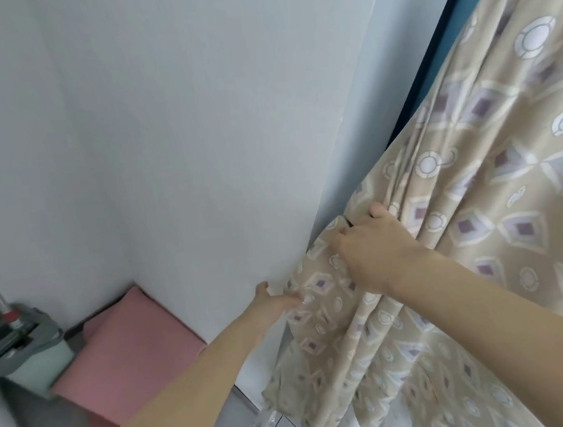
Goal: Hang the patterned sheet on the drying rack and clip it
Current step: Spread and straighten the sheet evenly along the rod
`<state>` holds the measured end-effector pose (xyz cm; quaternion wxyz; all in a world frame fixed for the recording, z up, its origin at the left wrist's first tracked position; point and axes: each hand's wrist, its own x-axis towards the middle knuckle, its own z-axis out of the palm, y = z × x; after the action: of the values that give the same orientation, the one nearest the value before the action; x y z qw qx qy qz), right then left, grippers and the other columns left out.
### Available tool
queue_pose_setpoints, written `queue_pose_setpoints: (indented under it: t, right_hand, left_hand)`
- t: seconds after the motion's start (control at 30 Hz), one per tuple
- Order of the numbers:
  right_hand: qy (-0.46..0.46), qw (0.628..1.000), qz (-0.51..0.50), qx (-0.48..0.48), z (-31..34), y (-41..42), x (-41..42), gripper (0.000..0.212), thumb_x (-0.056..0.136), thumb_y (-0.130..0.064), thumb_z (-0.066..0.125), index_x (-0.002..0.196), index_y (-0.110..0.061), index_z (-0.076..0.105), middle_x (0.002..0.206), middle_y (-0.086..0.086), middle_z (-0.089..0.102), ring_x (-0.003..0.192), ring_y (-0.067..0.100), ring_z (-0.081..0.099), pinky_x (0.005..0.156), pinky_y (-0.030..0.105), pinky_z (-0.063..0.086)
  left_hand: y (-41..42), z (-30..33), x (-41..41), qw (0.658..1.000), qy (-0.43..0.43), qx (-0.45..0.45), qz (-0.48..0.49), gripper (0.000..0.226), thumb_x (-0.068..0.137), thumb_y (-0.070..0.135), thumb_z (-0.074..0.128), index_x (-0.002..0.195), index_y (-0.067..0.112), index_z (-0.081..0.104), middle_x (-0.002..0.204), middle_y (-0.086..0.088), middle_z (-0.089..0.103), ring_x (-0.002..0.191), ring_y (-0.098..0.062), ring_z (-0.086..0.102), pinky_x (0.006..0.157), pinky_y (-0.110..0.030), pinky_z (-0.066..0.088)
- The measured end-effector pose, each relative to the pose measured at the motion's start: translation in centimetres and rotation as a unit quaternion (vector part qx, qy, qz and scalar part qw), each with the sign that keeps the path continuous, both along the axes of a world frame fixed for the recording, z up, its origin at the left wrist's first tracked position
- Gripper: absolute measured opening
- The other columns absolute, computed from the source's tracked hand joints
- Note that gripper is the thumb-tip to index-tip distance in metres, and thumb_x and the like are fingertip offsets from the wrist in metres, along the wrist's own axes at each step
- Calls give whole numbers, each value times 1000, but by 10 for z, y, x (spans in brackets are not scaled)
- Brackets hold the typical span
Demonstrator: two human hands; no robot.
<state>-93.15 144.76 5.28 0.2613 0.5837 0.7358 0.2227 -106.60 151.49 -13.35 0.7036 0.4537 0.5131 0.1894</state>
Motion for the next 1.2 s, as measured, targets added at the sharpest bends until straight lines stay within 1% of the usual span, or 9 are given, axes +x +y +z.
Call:
queue_pose_setpoints:
  t: [0.13,0.23,0.43,0.63,0.77,0.87,1.03,1.1,1.2]
  right_hand:
    - [-10,1000,-1,12,2,-1,1,28,87,-11,42,109,-17,58,75,-3,39,106,27,52,96,38,30]
    - [49,997,-11,51,-5,0,10,25,85,-19,51,108,-15,59,108,5,52,109,30,47,94,40,32]
    - [195,969,44,144,13,12,15,20,74,-15,66,86,-12,51,79,10,57,77,35,59,67,38,37]
    - [528,795,45,294,53,34,-5,38,81,-1,38,113,-16,52,79,7,60,75,34,52,66,40,42]
    - [709,626,-18,325,58,54,-4,32,65,2,33,68,-23,54,67,-2,54,73,25,54,65,33,46]
    - [637,718,-31,278,55,51,-1,31,67,10,35,69,-17,50,80,-3,50,82,20,47,69,27,37]
    - [522,834,26,177,53,37,-1,25,71,6,38,74,-12,55,80,7,64,78,28,57,62,30,41]
    - [476,864,62,155,51,31,2,25,72,4,38,80,-14,54,80,6,60,79,31,56,68,37,47]
    - [354,924,104,99,37,21,1,32,79,-3,46,105,-16,58,104,9,58,98,34,56,86,45,45]
  left_hand:
    - [-2,17,8,997,-3,64,-32,12,86,17,67,96,13,70,98,-8,70,79,-15,63,72,-24,45]
    - [-3,55,-6,985,-128,43,109,18,84,10,57,79,8,74,77,-13,68,60,-20,65,57,-22,50]
    - [20,151,-78,871,-446,140,147,17,93,14,51,107,8,59,98,-9,68,96,-26,64,92,-39,51]
    - [25,160,-91,858,-58,478,180,10,86,44,65,86,33,66,134,18,29,138,-17,25,116,-43,25]
    - [25,158,-90,898,-207,372,115,30,93,38,57,108,14,68,137,-5,54,127,-20,51,110,-47,36]
    - [14,154,-82,914,-177,359,72,36,85,35,65,91,-1,66,91,-19,64,87,-33,58,83,-47,43]
    - [-3,144,-72,943,-194,266,-47,9,74,12,64,77,15,72,75,-5,68,71,-18,63,69,-27,49]
    - [-5,131,-66,952,-129,271,-67,23,83,3,56,93,20,69,83,-3,66,73,-16,61,64,-25,47]
    - [7,95,-68,938,-65,307,148,56,91,0,41,139,28,44,120,2,63,91,-14,61,80,-30,49]
